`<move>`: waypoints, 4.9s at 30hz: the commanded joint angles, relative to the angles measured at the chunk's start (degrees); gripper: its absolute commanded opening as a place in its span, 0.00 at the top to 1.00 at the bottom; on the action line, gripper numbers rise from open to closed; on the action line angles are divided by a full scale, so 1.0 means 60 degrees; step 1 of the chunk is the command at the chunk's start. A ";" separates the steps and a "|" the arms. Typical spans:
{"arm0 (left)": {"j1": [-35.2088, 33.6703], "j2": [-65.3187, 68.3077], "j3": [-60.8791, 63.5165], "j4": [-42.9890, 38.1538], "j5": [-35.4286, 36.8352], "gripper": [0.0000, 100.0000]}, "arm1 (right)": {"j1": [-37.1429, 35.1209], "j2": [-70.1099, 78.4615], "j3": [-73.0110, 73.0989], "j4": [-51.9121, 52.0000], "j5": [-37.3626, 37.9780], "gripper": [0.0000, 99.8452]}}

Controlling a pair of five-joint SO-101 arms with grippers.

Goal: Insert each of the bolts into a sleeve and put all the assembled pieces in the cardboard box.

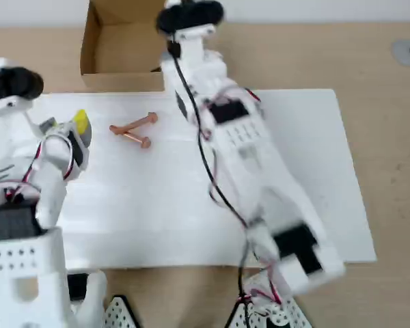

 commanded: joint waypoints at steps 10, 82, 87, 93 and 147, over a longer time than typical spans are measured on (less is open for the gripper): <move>-0.0088 0.4125 -0.0425 -0.2315 -0.0249 0.82 | 0.0886 0.7509 -0.9487 -0.0220 0.0190 0.99; 0.1802 1.6462 -1.1282 0.2212 -0.9934 0.82 | 0.3670 0.6513 -1.6183 0.8982 0.0967 0.74; 0.1729 1.6418 -1.1355 0.2447 -0.9934 0.99 | 0.3670 0.6527 -1.6168 0.8938 0.0967 0.74; 0.1773 1.6476 -1.2674 0.3941 -0.9905 0.99 | 0.3670 0.6513 -1.6168 0.8982 0.0967 0.74; -0.0571 0.3172 -0.2066 0.0908 -0.0044 0.99 | 0.1487 1.0161 -1.6037 1.2029 0.1773 0.74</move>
